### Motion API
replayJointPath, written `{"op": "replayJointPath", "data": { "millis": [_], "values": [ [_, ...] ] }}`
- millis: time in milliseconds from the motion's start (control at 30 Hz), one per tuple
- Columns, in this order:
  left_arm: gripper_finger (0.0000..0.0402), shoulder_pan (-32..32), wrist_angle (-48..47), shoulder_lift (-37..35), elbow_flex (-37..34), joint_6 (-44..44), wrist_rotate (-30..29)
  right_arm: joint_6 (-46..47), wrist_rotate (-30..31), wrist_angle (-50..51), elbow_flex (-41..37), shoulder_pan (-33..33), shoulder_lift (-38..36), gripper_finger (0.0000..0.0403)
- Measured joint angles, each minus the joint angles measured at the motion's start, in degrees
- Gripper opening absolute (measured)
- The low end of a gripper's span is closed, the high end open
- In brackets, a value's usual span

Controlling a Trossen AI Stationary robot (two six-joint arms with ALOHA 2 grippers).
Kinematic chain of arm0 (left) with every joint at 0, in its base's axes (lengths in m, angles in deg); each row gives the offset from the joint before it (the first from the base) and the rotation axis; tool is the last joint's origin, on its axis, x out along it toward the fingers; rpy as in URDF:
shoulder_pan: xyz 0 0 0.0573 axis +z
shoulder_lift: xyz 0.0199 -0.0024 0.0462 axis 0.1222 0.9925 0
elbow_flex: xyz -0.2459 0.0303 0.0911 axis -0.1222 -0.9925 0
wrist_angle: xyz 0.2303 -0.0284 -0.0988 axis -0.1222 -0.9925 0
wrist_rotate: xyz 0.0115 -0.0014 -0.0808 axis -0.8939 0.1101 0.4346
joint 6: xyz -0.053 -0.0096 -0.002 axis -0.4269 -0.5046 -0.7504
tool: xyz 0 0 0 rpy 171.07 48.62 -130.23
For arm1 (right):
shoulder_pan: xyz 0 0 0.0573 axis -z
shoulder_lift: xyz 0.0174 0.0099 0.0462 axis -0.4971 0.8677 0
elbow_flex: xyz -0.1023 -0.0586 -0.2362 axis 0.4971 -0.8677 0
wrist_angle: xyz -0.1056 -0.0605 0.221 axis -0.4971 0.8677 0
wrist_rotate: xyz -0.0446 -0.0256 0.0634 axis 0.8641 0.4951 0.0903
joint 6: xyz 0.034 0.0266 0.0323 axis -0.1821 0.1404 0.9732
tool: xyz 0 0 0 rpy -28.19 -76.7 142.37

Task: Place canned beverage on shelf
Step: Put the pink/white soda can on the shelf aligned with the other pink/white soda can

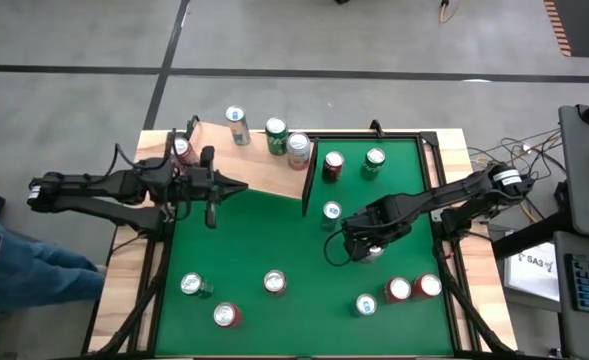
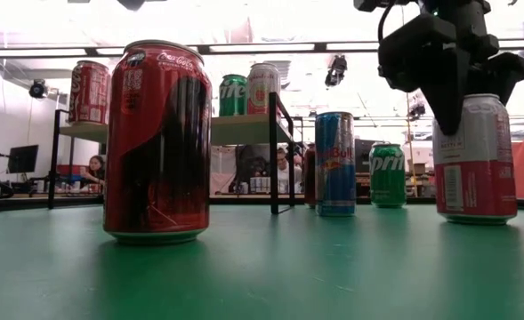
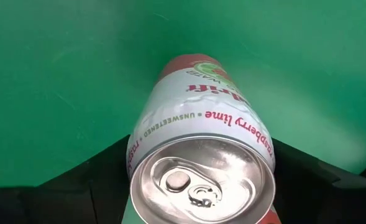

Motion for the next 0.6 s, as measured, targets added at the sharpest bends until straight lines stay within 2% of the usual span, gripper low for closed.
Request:
{"op": "replayJointPath", "data": {
  "millis": [133, 333, 600],
  "values": [
    [0.0000, 0.00, 0.41, 0.75, 0.00, 0.00, 0.00, -3.61, 0.72, 3.85, 5.43, 0.00, -1.20, 0.0288],
    [0.0000, 0.02, 0.58, 2.24, 0.00, -0.02, 0.01, -11.33, 7.11, 7.10, 15.79, -0.30, -1.28, 0.0288],
    [0.0000, 0.00, 0.98, 4.47, 0.00, -0.86, 0.05, -41.54, 18.38, 0.03, 24.38, -4.51, -1.30, 0.0288]
  ]
}}
